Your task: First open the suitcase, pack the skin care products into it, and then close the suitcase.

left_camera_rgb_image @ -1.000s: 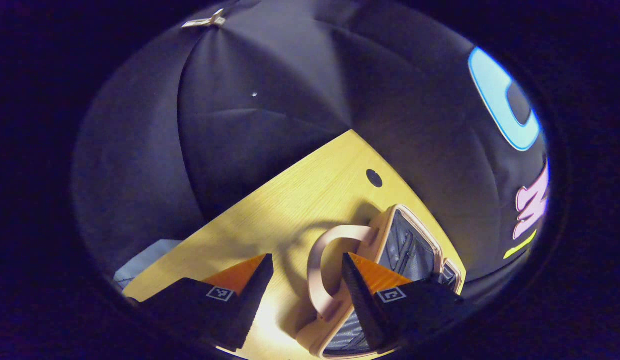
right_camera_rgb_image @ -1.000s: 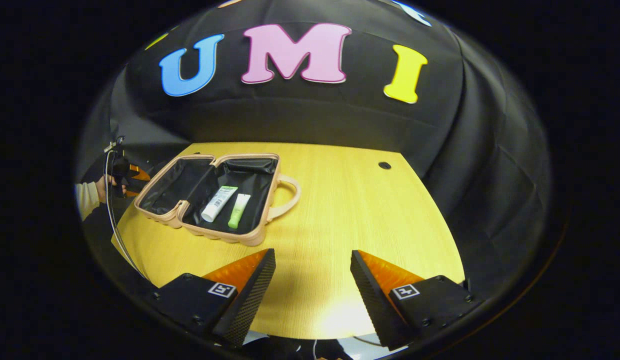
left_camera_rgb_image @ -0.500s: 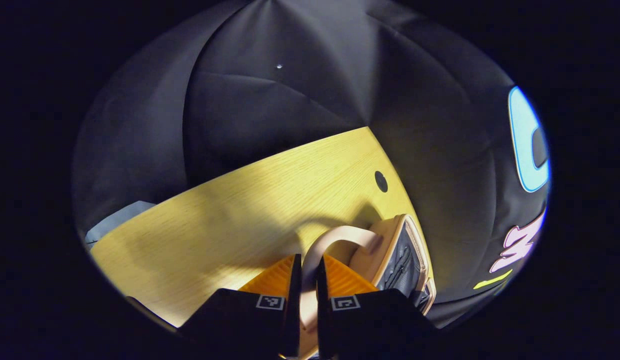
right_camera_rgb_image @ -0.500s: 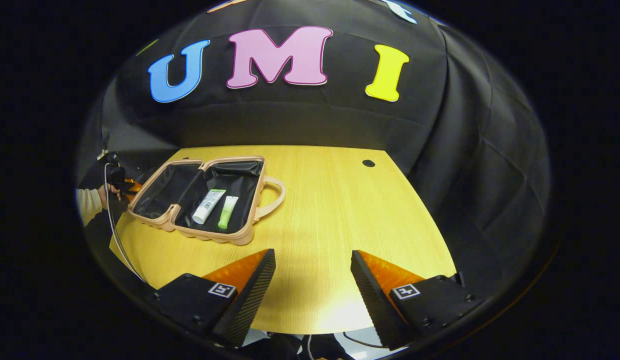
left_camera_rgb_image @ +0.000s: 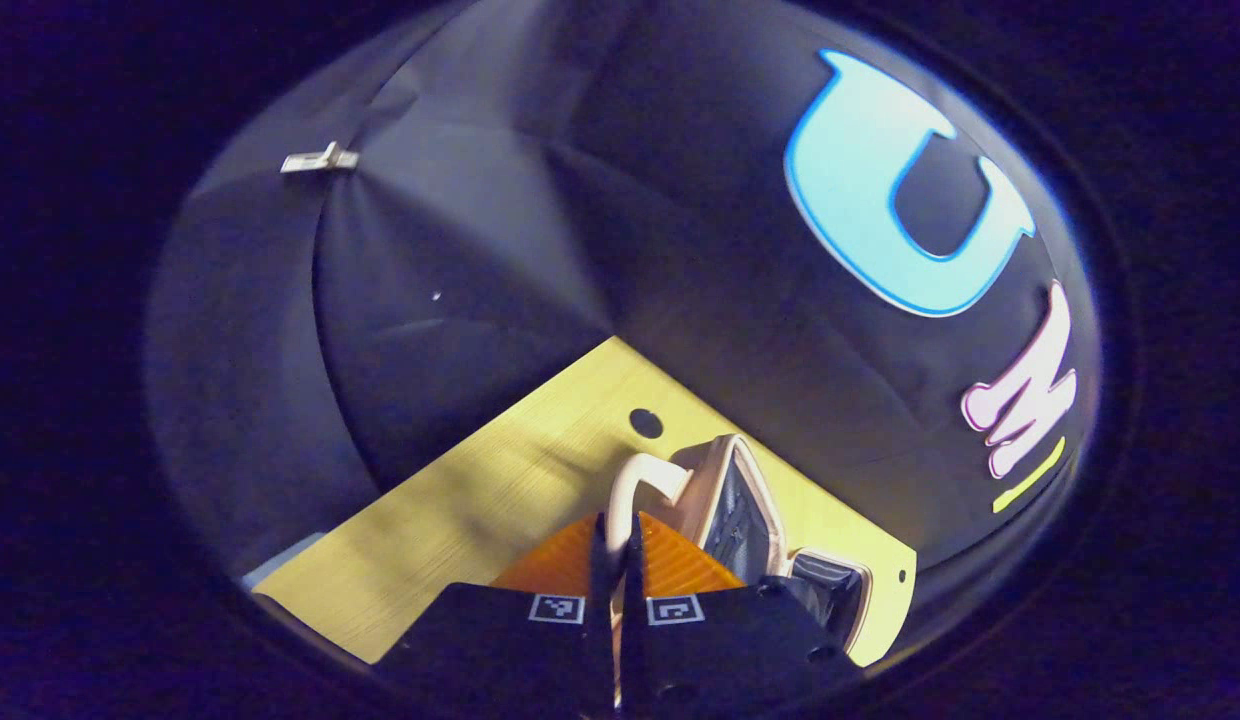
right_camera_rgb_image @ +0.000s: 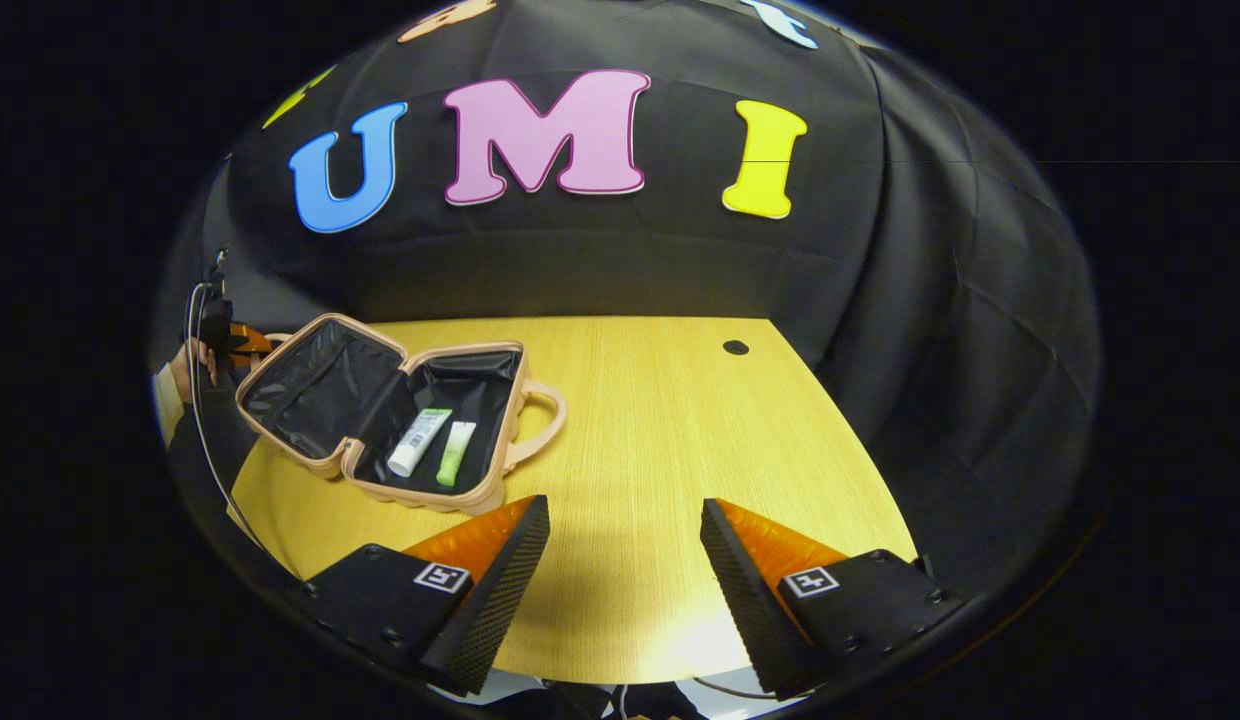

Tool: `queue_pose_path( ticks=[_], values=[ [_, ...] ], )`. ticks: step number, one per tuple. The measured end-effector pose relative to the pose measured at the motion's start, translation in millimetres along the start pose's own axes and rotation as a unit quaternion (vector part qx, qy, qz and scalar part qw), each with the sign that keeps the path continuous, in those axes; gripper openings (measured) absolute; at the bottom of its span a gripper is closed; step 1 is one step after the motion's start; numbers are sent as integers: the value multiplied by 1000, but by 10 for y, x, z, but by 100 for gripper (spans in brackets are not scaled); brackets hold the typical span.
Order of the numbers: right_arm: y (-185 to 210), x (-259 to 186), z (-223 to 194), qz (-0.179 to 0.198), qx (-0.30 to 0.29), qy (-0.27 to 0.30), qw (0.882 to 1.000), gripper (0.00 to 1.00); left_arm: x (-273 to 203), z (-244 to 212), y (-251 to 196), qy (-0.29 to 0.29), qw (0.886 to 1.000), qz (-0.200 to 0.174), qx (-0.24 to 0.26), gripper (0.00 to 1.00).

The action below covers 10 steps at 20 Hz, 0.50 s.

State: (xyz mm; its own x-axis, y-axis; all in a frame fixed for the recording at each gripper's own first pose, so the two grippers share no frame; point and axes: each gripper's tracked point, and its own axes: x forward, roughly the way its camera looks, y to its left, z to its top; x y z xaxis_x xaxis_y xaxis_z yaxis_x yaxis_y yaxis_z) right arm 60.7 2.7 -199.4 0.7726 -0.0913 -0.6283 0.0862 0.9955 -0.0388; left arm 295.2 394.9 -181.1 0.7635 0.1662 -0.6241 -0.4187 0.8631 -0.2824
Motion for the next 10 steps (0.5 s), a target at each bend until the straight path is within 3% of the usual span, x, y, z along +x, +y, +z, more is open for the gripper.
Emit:
queue_pose_path(
  ticks=[5,10],
  values=[
    [-178,-69,55,9,14,-19,1000,97,-674,246,-1358,-40,994,-79,67,7],
    [-380,-79,126,23,17,-40,999,97,-961,-257,-2587,-26,983,-148,109,7]
  ],
)
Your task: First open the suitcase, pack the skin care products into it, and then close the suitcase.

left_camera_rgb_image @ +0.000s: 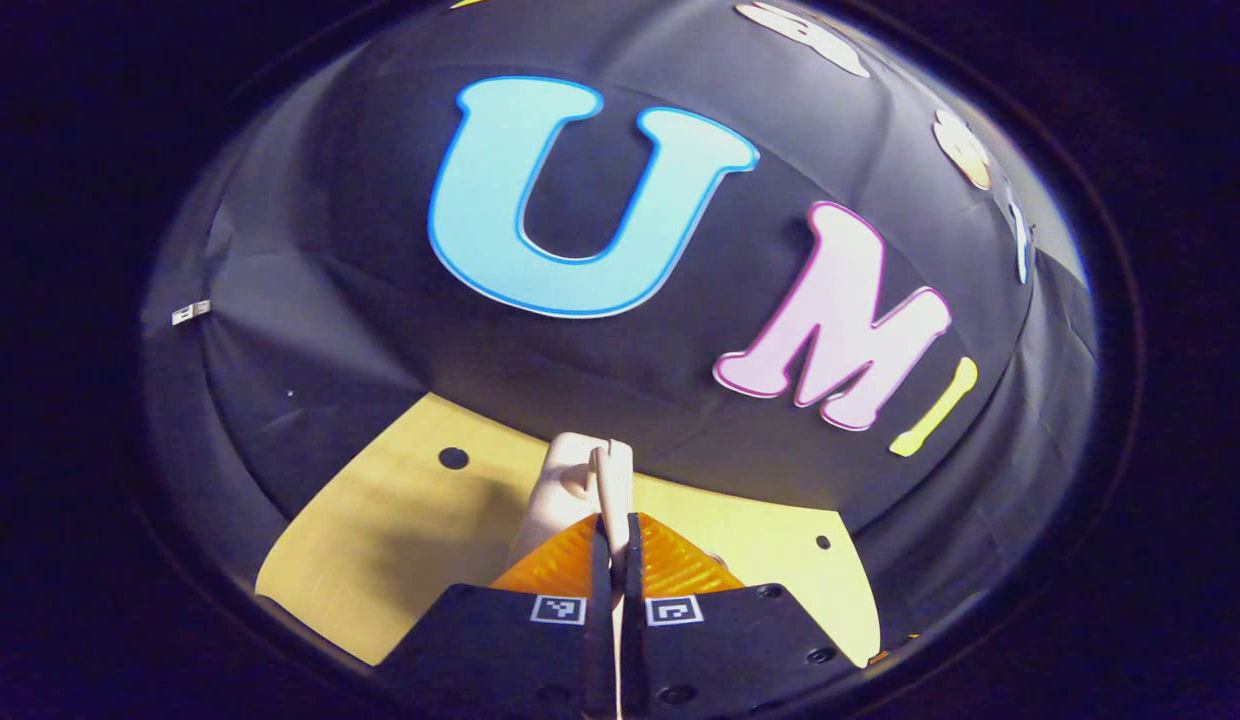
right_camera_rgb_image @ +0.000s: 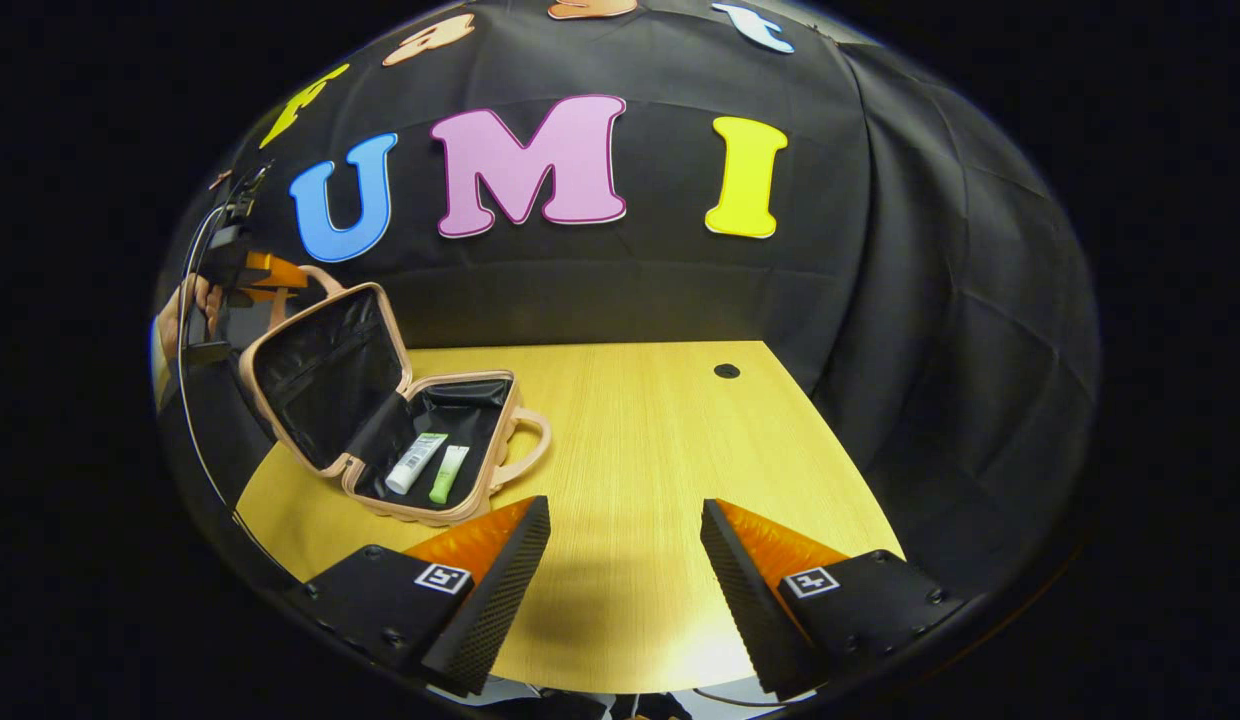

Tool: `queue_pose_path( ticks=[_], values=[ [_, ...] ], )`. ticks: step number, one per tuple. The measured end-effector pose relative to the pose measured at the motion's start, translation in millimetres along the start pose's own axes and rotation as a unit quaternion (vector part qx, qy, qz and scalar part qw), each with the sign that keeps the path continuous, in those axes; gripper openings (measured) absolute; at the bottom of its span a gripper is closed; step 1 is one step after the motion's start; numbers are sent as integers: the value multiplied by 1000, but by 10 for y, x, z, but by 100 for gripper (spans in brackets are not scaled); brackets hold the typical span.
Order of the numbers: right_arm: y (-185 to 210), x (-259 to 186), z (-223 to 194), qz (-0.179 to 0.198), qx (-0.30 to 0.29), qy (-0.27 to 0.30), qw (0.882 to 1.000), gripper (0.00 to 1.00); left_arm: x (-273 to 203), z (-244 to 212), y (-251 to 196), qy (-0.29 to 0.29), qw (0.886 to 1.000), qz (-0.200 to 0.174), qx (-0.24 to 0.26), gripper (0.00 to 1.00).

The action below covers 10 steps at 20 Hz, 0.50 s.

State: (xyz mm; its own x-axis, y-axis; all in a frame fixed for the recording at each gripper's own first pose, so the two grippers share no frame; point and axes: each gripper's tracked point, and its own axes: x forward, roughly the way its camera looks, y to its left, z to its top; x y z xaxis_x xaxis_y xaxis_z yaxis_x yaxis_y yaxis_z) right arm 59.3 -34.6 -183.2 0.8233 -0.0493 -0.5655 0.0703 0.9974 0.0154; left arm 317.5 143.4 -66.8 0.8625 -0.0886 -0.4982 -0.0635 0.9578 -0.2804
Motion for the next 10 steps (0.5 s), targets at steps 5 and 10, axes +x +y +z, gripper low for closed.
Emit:
queue_pose_path(
  ticks=[5,10],
  values=[
    [-127,46,74,19,21,-8,1000,97,314,-720,-1164,48,997,-67,0,7],
    [-324,77,69,27,27,-9,999,97,776,-1761,-1714,128,989,-72,24,8]
  ],
)
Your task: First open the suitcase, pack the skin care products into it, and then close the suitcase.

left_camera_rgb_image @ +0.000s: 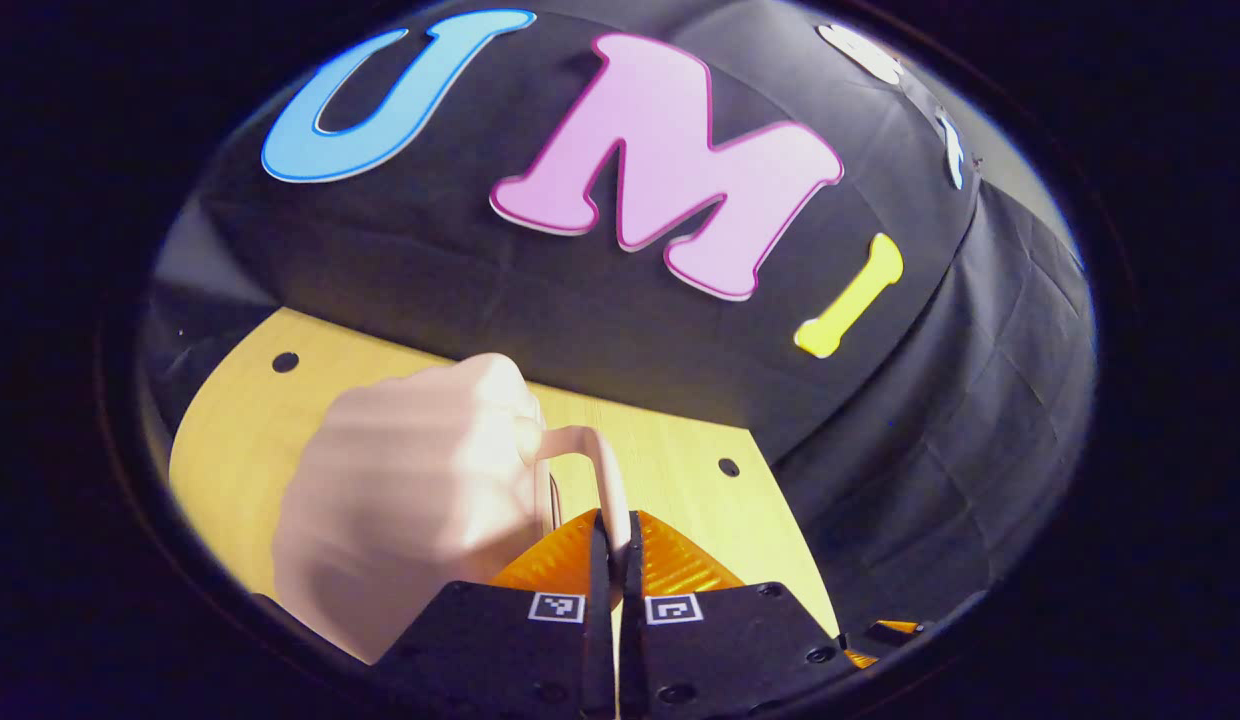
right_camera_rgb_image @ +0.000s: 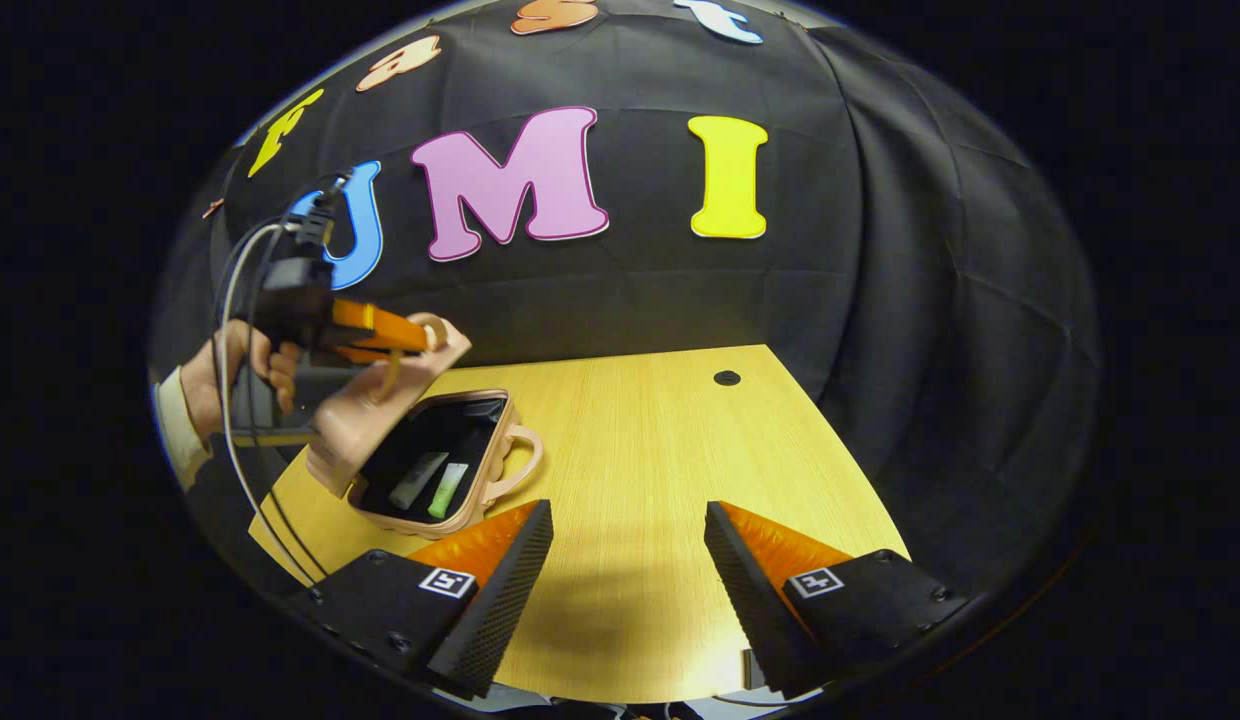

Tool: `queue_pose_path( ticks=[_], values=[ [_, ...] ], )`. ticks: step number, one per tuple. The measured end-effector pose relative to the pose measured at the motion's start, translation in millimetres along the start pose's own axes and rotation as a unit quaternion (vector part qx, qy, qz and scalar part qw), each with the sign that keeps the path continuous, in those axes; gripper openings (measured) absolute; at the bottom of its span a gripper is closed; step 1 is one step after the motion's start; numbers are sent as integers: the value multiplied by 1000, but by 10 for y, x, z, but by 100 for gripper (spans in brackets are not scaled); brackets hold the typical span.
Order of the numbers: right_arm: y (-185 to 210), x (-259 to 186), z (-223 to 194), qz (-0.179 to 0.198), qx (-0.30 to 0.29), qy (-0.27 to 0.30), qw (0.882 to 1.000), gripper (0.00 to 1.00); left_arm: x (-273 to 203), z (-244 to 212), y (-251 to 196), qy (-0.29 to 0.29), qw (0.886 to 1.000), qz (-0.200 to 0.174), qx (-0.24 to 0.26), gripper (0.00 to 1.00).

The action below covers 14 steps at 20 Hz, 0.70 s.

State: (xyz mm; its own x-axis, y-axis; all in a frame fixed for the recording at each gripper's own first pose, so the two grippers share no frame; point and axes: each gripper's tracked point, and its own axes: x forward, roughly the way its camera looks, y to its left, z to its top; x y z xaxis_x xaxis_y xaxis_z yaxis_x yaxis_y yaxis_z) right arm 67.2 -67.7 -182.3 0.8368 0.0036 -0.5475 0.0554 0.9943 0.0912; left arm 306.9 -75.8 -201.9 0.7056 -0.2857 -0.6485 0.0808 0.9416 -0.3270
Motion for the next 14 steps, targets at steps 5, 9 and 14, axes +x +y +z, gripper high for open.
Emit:
queue_pose_path(
  ticks=[5,9,14],
  values=[
    [-161,30,-54,18,4,11,1000,98,528,-534,-36,46,997,61,32,8],
    [-263,66,-36,33,8,9,999,98,733,-819,-36,56,994,82,34,17],
    [-244,84,33,43,8,8,999,98,603,-654,-147,-29,996,74,-30,48]
  ],
)
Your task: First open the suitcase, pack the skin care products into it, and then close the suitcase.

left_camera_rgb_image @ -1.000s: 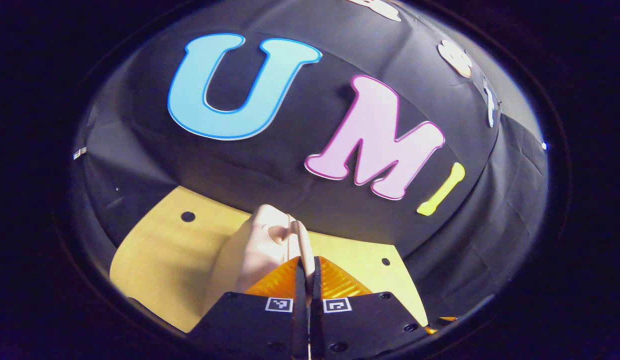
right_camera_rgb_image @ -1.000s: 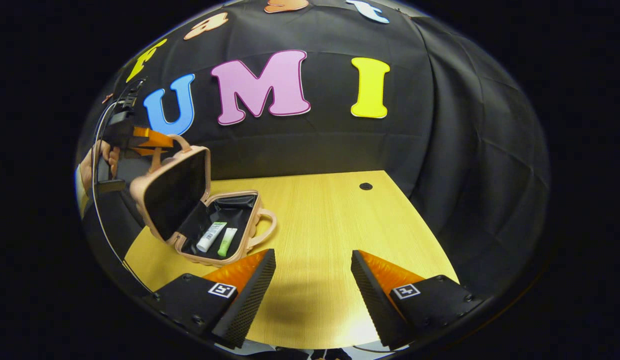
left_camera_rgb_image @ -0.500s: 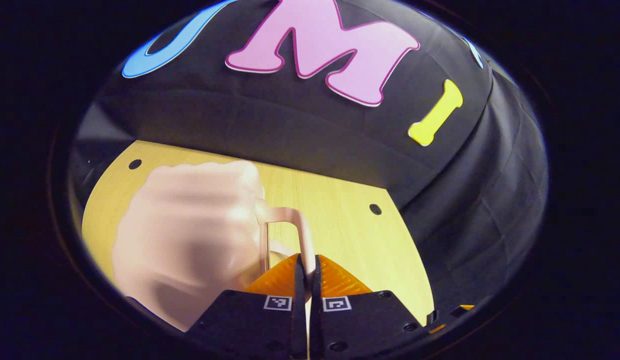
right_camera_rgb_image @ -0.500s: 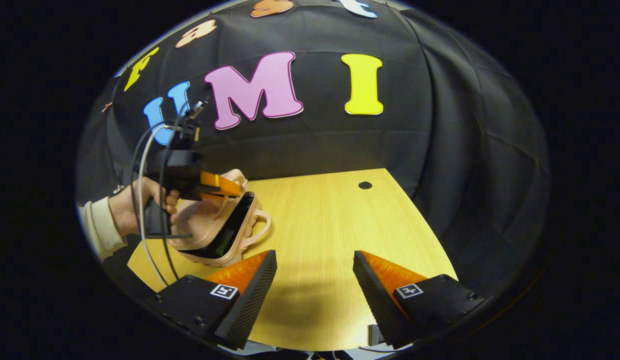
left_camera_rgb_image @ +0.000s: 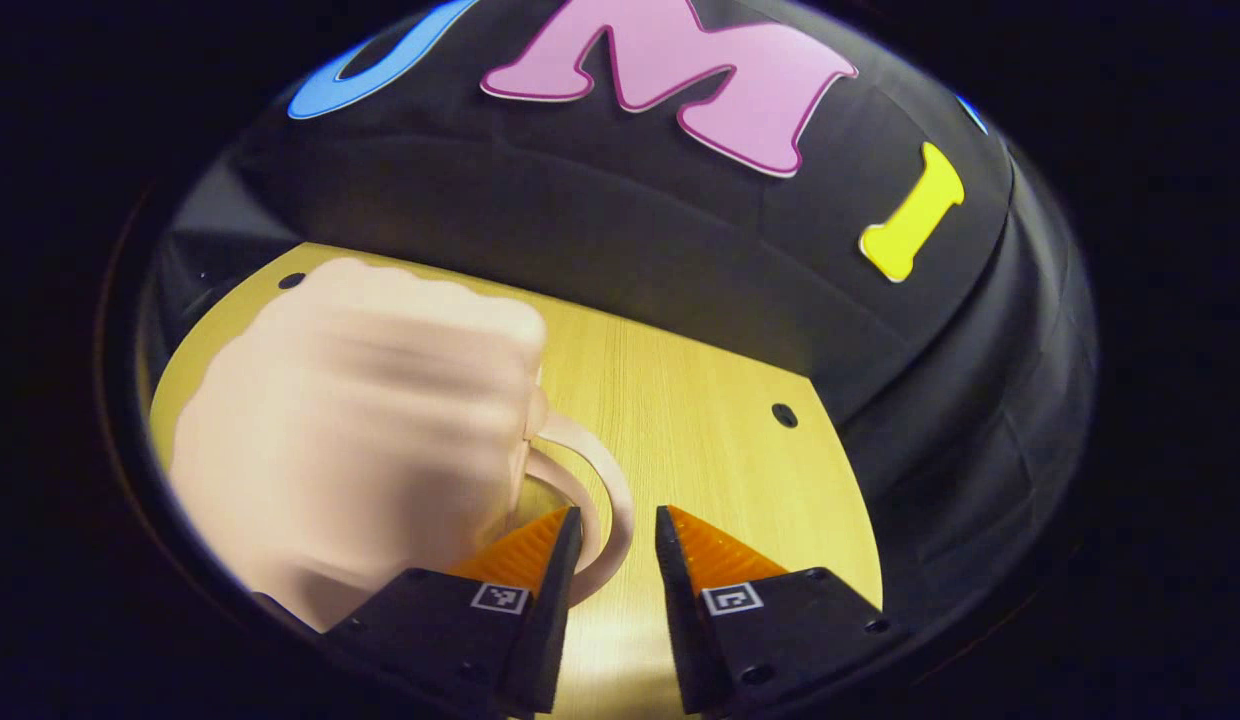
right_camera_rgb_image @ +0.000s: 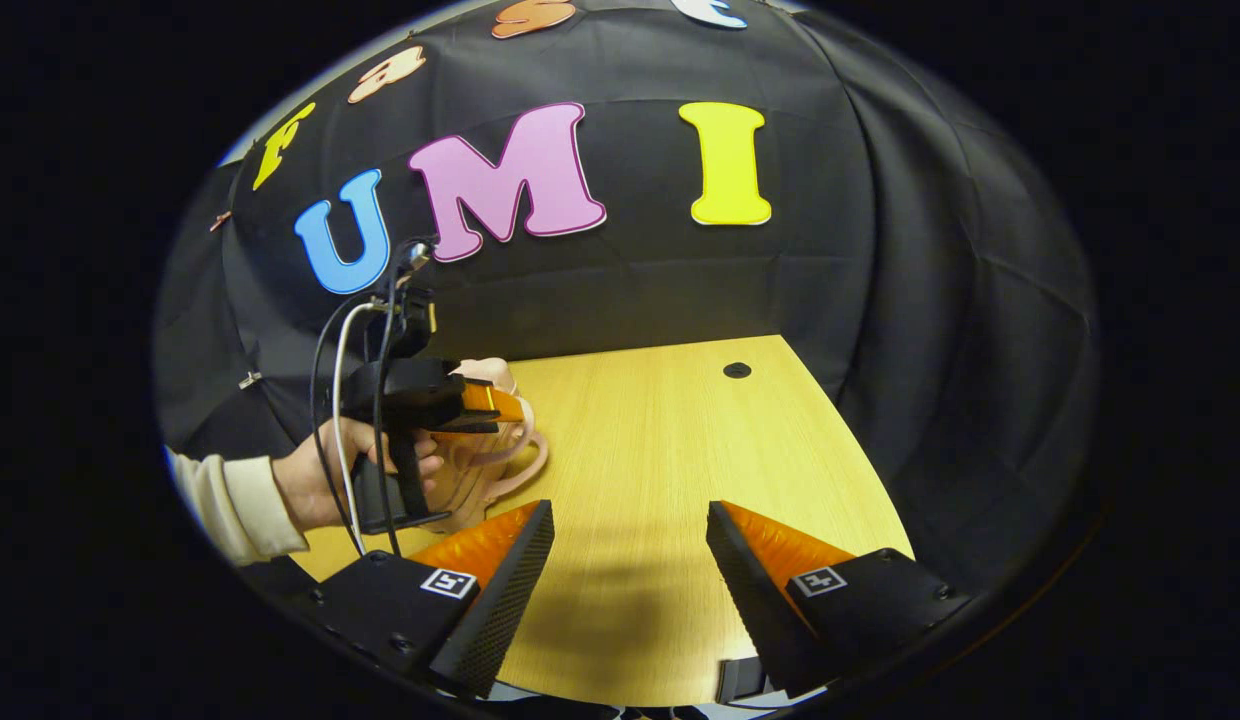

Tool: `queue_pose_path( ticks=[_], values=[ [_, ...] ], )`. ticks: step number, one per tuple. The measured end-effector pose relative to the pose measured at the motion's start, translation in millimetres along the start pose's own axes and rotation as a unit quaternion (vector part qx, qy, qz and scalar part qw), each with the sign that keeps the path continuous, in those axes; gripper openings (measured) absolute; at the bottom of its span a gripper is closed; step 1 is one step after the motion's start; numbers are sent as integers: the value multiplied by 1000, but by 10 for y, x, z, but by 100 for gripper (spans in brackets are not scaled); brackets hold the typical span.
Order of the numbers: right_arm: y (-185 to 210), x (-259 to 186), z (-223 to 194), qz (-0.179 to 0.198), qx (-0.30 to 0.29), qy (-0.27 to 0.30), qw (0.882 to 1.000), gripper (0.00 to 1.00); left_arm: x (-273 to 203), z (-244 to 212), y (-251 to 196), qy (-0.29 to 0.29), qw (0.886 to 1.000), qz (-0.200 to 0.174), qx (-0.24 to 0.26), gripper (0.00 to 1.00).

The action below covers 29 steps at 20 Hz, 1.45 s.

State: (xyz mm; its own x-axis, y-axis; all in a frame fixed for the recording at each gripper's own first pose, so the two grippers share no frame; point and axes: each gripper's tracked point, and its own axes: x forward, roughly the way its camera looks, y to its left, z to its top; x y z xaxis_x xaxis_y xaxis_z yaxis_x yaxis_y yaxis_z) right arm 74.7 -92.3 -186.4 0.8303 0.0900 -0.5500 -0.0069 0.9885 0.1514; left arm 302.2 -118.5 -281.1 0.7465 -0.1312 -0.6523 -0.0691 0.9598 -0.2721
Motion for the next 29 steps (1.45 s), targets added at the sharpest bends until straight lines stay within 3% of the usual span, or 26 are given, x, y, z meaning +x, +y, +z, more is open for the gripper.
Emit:
queue_pose_path(
  ticks=[1,2,3,5,10,15,20,24,29],
  values=[
    [39,-8,25,3,-1,-3,1000,98,-124,99,-8,-25,1000,-2,10,64],
    [74,0,46,4,-3,-6,1000,98,-256,186,-13,-49,998,-3,25,66],
    [97,-5,67,4,-4,-9,1000,98,-427,282,-7,-74,996,-3,42,86],
    [172,16,106,4,-3,-12,1000,98,-819,459,55,-118,990,5,72,96],
    [356,-16,359,-5,-4,-39,999,98,-1906,619,133,-202,972,29,119,96],
    [569,-205,616,-6,-10,-83,997,98,-2638,635,369,-249,956,55,147,96],
    [827,-398,659,0,-20,-117,993,97,-2990,492,625,-266,952,66,136,96],
    [1036,-495,580,5,-29,-126,992,97,-3134,378,776,-260,956,67,119,96],
    [1242,-580,482,12,-42,-129,991,98,-3159,292,844,-251,956,66,136,96]
  ],
)
